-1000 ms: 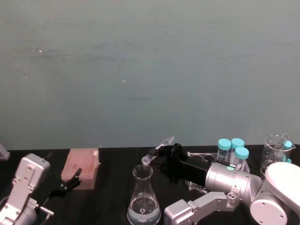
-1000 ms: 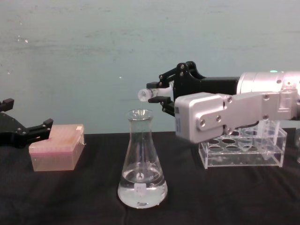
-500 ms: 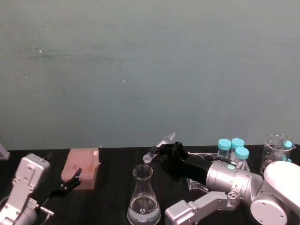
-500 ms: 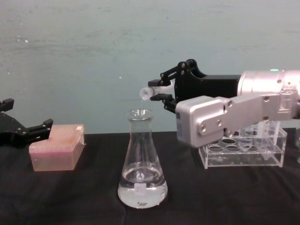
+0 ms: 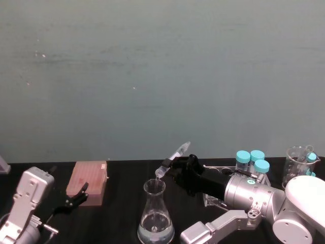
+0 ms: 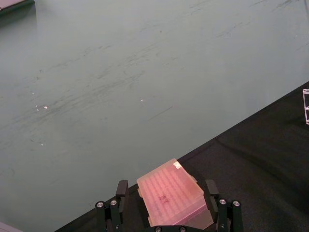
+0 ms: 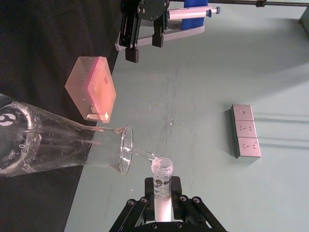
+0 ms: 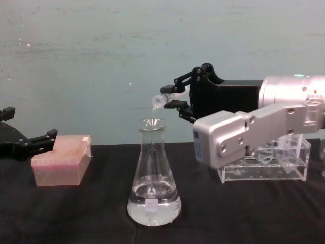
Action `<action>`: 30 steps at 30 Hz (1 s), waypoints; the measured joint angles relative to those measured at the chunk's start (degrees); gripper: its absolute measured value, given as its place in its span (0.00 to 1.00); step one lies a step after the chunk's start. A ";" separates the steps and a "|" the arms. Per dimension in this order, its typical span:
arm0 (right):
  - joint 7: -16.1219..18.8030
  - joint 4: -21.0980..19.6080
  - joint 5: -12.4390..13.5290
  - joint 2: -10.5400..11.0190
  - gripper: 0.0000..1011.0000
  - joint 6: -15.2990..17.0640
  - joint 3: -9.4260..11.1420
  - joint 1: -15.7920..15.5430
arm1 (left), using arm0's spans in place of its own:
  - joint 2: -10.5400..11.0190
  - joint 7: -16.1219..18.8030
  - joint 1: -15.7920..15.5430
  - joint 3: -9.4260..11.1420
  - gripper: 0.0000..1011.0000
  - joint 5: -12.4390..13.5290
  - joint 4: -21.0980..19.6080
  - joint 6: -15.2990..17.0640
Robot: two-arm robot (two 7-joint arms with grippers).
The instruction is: Pour the liquid from the test tube into the beaker using one hand.
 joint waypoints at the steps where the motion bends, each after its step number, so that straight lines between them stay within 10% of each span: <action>1: -0.11 -0.03 -0.13 0.05 0.19 0.00 -0.06 0.02 | 0.00 0.00 0.00 0.00 0.99 0.00 0.00 0.00; 30: -1.60 0.71 -2.10 0.29 0.19 0.50 -1.43 1.52 | 0.00 0.00 0.00 0.00 0.99 0.00 0.00 0.00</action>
